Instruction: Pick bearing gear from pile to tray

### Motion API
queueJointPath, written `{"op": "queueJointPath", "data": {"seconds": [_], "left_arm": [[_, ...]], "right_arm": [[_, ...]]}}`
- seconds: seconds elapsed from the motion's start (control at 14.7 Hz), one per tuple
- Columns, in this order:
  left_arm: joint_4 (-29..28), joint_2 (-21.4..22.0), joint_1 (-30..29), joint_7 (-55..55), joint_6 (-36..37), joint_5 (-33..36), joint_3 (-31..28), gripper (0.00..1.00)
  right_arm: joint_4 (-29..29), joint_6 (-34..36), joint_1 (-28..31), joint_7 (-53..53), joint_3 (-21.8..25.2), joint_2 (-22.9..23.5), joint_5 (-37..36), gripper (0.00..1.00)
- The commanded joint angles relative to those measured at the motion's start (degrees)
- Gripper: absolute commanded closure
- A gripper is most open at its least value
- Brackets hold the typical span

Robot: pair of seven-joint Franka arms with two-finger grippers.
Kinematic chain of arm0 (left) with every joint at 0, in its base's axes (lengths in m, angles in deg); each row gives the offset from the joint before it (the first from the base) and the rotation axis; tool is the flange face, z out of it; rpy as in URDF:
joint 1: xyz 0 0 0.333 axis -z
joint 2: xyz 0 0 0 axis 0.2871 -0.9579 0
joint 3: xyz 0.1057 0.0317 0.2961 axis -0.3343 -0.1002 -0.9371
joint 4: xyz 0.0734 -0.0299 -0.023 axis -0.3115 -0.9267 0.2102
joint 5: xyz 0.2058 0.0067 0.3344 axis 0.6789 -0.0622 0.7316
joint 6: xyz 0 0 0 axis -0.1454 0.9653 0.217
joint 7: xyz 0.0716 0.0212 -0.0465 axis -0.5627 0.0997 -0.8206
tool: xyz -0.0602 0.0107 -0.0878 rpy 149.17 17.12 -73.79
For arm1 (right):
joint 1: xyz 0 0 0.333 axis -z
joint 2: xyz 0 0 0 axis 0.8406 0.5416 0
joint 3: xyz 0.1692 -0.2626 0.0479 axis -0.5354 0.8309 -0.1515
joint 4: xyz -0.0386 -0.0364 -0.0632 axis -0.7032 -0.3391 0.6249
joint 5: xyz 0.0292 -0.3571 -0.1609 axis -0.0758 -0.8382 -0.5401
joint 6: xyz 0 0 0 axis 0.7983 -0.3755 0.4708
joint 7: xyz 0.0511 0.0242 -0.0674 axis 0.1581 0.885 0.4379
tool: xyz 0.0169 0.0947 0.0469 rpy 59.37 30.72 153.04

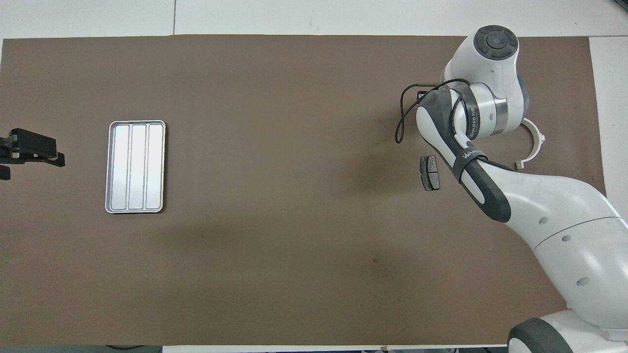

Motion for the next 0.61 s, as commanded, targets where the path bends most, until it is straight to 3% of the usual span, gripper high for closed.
{"op": "queueJointPath", "data": {"seconds": [0.0, 0.27, 0.54], "left_arm": [[0.01, 0.25, -0.25, 0.32, 0.84, 0.87, 0.26, 0.0], [0.1, 0.33, -0.25, 0.32, 0.75, 0.87, 0.26, 0.0], [0.01, 0.42, -0.25, 0.32, 0.84, 0.87, 0.26, 0.0]], "right_arm": [[2.96, 10.24, -0.15, -2.06, -0.85, -5.6, -0.45, 1.0], [6.21, 23.09, -1.91, 1.16, -5.67, -12.72, 0.16, 1.0], [6.48, 23.73, -4.88, 20.29, -12.09, -15.38, 3.33, 1.0]]}}
